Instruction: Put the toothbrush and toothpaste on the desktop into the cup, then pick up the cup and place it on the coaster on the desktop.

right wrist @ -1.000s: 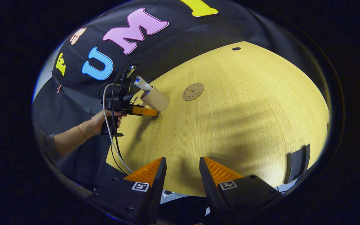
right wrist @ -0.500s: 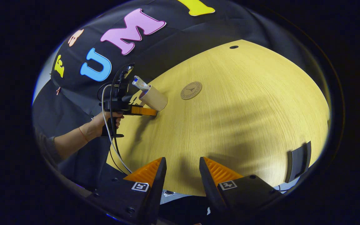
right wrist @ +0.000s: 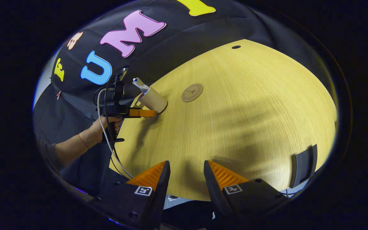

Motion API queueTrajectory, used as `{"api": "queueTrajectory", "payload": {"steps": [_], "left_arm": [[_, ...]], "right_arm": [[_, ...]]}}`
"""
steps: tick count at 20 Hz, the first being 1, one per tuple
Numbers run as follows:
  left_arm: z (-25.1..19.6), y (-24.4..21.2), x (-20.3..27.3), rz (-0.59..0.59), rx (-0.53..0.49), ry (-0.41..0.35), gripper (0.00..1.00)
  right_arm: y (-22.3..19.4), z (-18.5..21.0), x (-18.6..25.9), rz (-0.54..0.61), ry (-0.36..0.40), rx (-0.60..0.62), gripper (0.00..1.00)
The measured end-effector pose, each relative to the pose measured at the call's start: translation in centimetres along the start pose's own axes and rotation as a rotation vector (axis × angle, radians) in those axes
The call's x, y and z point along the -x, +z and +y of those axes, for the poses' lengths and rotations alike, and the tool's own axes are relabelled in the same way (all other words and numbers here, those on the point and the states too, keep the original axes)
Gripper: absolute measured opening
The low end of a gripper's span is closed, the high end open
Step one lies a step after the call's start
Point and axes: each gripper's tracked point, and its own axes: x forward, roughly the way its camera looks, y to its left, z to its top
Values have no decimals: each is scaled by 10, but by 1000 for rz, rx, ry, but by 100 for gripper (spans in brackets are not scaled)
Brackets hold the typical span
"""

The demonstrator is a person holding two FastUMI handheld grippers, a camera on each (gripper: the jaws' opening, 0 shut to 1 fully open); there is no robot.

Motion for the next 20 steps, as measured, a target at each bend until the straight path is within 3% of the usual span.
{"api": "queueTrajectory", "payload": {"steps": [1, 2, 3, 5, 6, 7, 9, 10, 11, 13, 18, 19, 20], "left_arm": [[-3, 4, 2, -13, -6, -6, 30], [-6, 6, 6, -19, -20, -9, 25], [-11, 8, 8, -21, -38, -14, 26], [-24, 14, 10, -30, -70, -32, 26], [-32, 16, 10, -28, -83, -43, 30], [-40, 19, 8, -29, -98, -50, 26], [-56, 25, 4, -31, -120, -69, 26], [-64, 29, 1, -32, -128, -76, 26], [-71, 33, -2, -34, -137, -83, 26], [-86, 40, -9, -32, -152, -100, 31], [-113, 51, -22, -28, -199, -125, 26], [-117, 54, -24, -29, -208, -125, 26], [-122, 54, -27, -27, -217, -125, 26]], "right_arm": [[0, 0, 1, 0, 0, -1, 55], [-1, -1, 2, 2, 0, -1, 55], [-2, -2, 2, 3, -1, -2, 65], [-1, -3, 4, 0, -2, -5, 65], [0, -5, 5, -2, -5, -5, 55], [0, -8, 7, -5, -9, -9, 65], [2, -15, 12, -16, -22, -21, 65], [2, -18, 13, -20, -28, -28, 55], [3, -22, 16, -25, -36, -37, 65], [5, -30, 21, -37, -50, -57, 66], [8, -45, 28, -61, -79, -85, 65], [9, -47, 30, -65, -82, -90, 55], [8, -48, 31, -67, -86, -95, 65]]}}
